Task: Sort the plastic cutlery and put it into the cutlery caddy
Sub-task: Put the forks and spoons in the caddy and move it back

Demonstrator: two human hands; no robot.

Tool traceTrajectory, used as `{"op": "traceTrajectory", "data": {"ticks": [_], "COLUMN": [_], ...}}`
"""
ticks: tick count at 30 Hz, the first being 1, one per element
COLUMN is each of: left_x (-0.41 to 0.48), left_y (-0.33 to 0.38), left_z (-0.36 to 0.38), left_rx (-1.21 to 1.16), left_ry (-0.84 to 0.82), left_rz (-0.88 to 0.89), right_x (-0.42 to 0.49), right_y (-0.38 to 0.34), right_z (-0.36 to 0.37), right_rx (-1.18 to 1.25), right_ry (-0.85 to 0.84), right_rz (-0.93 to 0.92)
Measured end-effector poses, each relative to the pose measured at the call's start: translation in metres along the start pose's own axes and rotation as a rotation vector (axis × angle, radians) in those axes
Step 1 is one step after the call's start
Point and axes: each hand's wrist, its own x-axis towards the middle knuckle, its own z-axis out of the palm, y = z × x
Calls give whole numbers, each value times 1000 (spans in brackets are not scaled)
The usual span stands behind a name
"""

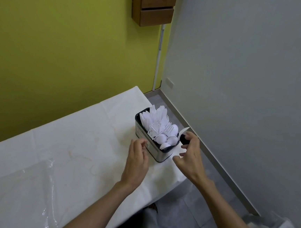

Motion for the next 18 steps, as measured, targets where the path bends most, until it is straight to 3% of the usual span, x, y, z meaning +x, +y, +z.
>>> {"op": "traceTrajectory", "data": {"ticks": [4, 10, 14, 18], "left_x": [25, 51, 51, 65], "left_y": [-10, -14, -18, -22], "left_z": [-5, -6, -2, -5], "left_rx": [20, 31, 34, 1], "left_ry": [66, 81, 75, 57], "left_rz": [-121, -202, -183, -259], "right_x": [-4, 0, -2, -16], "right_y": [-2, -10, 1, 12], "right_z": [9, 5, 8, 25], "right_rx": [16, -100, -256, -33], "right_ry": [12, 234, 154, 102], "right_rz": [-65, -279, -397, -222]}}
